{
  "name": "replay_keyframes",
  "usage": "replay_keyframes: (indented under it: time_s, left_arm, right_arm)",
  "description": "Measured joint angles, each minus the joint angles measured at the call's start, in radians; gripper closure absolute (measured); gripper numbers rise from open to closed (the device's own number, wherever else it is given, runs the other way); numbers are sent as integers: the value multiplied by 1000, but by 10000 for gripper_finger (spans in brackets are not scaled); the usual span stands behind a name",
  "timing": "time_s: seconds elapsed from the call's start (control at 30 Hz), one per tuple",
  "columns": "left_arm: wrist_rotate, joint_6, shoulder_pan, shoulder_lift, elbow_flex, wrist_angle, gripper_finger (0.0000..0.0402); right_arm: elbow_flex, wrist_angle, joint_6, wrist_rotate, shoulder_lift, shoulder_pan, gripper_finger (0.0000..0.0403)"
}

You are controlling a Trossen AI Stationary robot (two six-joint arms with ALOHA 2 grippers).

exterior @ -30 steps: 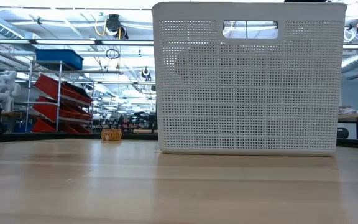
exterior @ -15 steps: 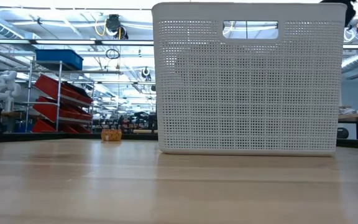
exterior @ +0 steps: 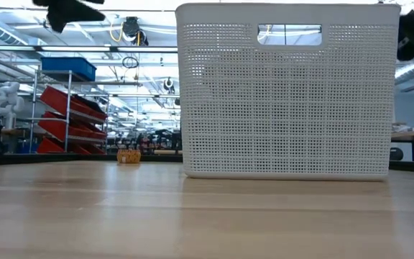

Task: Sort clothes
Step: Adjust the laundry bin on the table

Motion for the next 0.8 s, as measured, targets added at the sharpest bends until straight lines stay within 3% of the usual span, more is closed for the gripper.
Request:
replay_keyframes:
  time_s: [0.17,0.37,0.67,0.8]
  left_arm:
    - [-17,-23,0,-159,-119,46,201]
    - [-24,9,0,-288,-202,121,201]
    - [-3,29,0,-336,-246,123,201]
    - [8,34,-1,-336,-246,124,201]
  right_arm:
    - [-27,114,-4,-23,6,0,209]
    - [-178,409,-168,-25,-10,4,209]
    - [-379,649,-211,-41,-11,4,209]
    - [-391,663,-162,-153,-11,3,209]
